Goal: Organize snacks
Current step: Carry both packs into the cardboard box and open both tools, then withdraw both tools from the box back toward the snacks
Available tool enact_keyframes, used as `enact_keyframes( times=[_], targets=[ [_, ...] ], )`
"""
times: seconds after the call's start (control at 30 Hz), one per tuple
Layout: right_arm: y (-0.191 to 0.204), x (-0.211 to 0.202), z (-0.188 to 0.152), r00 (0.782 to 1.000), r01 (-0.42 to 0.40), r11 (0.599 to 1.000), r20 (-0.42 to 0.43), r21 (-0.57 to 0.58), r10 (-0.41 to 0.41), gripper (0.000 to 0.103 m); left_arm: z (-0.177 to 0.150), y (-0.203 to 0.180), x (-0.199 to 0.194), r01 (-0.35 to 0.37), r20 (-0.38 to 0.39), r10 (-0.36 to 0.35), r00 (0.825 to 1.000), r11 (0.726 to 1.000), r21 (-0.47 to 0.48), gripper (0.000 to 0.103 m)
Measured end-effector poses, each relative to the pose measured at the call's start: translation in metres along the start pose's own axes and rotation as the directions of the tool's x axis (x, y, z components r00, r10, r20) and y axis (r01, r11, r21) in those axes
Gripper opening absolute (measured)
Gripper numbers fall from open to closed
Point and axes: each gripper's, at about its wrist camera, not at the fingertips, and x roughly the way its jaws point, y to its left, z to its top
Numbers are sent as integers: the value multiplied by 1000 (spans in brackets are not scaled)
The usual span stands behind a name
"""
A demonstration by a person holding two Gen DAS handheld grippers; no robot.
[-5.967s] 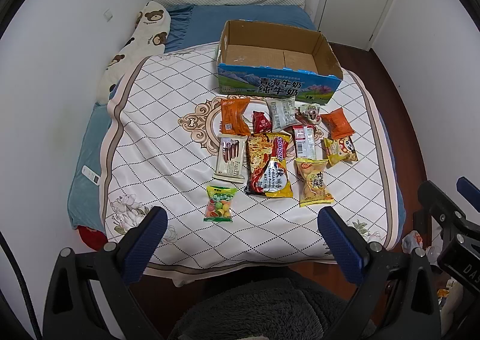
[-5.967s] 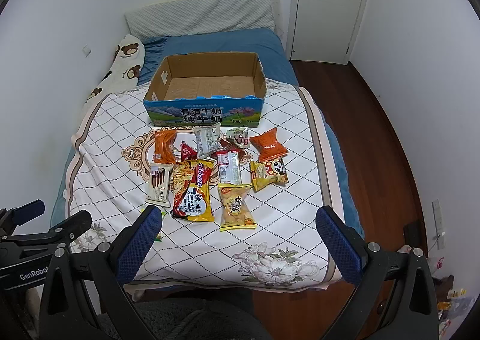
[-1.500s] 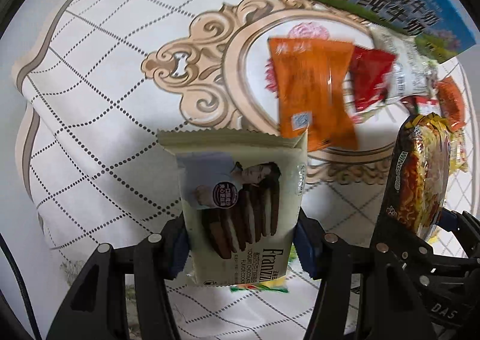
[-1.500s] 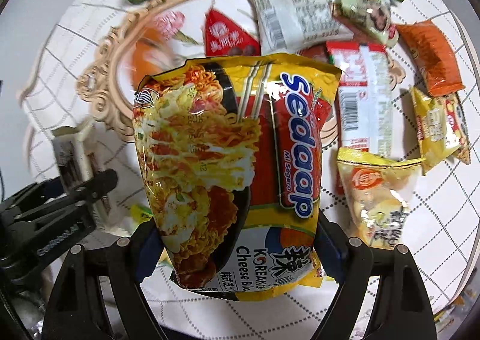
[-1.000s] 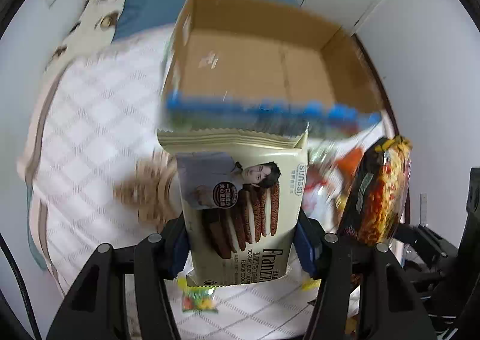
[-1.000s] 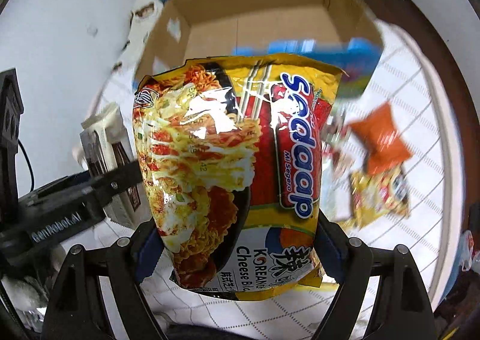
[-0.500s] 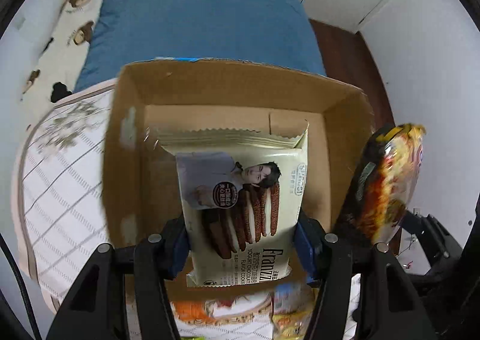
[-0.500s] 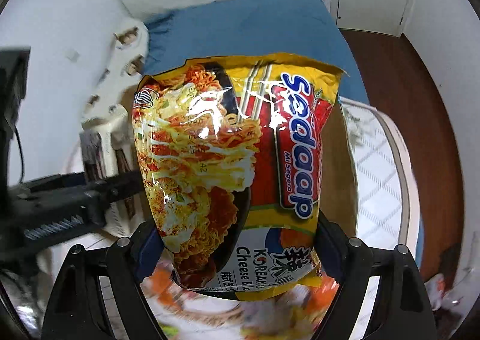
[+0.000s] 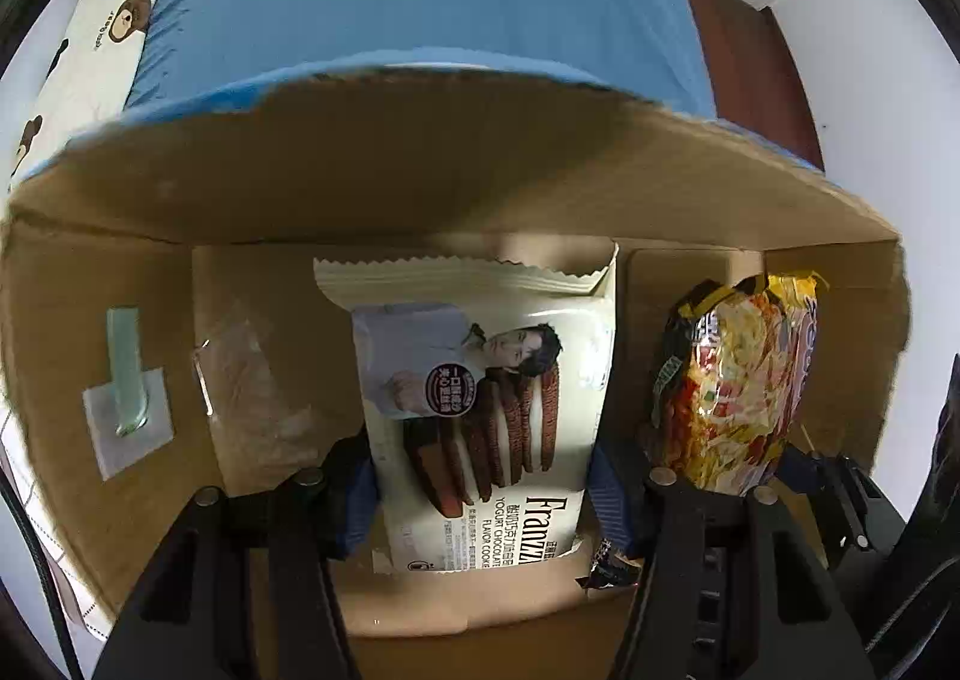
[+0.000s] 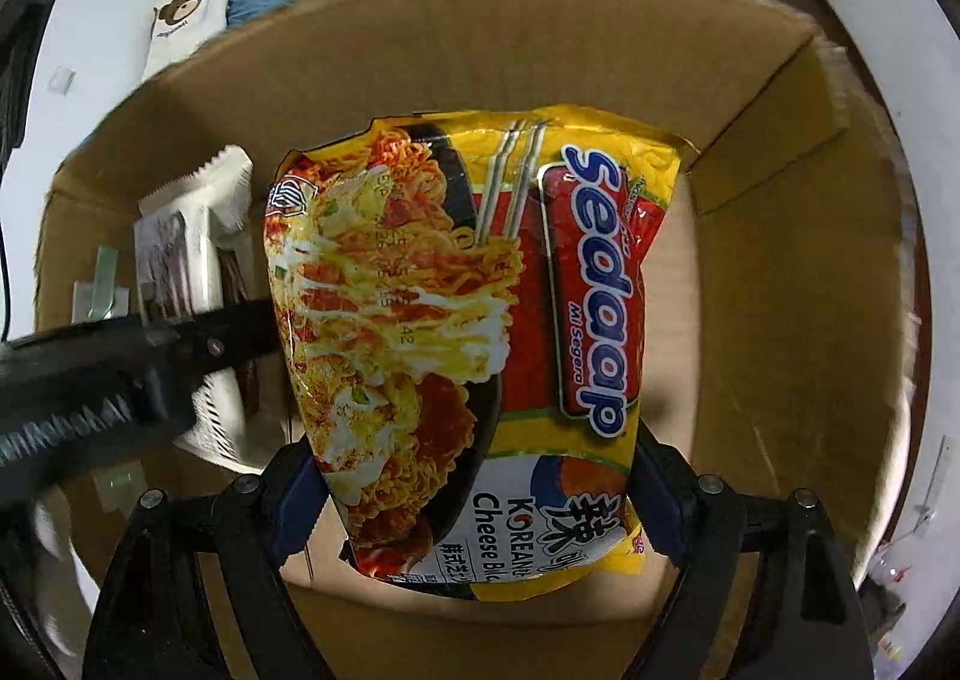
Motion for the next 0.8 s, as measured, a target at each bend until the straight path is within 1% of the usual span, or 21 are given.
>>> enact_keyframes(
  times=[0.07,0.13,0.17,0.2,0.23,0.27,0.4,0.5,0.6,0.67,0.8],
  targets=[
    [-6,8,9,1000,-10,1000,-22,6,10,88,1,0,6,-10,-11,10,1000,1000,-1,57],
    [-6,18,10,998,-24,1000,-65,4,25,88,1,1,10,-10,-20,10,1000,1000,-3,57],
    [-11,17,10,997,-21,1000,-75,-1,21,88,-3,-14,8,-11,-18,11,1000,1000,-7,61],
    [-10,18,16,996,-9,1000,-86,-11,8,92,-3,-15,7,-8,-10,7,1000,1000,-13,73],
    [-12,17,17,996,-5,1000,-89,-15,4,97,-4,-15,5,-4,-2,4,1000,1000,-17,80],
    [-12,15,18,996,-3,1000,-88,-14,2,97,-4,-15,3,0,4,1,1000,1000,-20,89],
    [-24,3,12,997,-4,1000,-71,-7,4,97,-12,-15,-9,-9,48,10,999,1000,-20,90],
    [-37,-14,5,999,-2,1000,-46,-2,2,97,-27,-19,-24,-26,95,27,995,1000,-15,90],
    [-41,-34,-10,1000,17,1000,-10,-20,-18,97,-45,-21,-41,-32,145,33,989,999,-12,90],
    [-44,-47,-21,999,28,999,17,-33,-27,97,-56,-25,-55,-47,185,46,982,999,1,90],
    [-40,-84,-42,995,45,997,86,-56,-41,97,-89,-30,-85,-70,270,62,961,997,18,90]
  ],
)
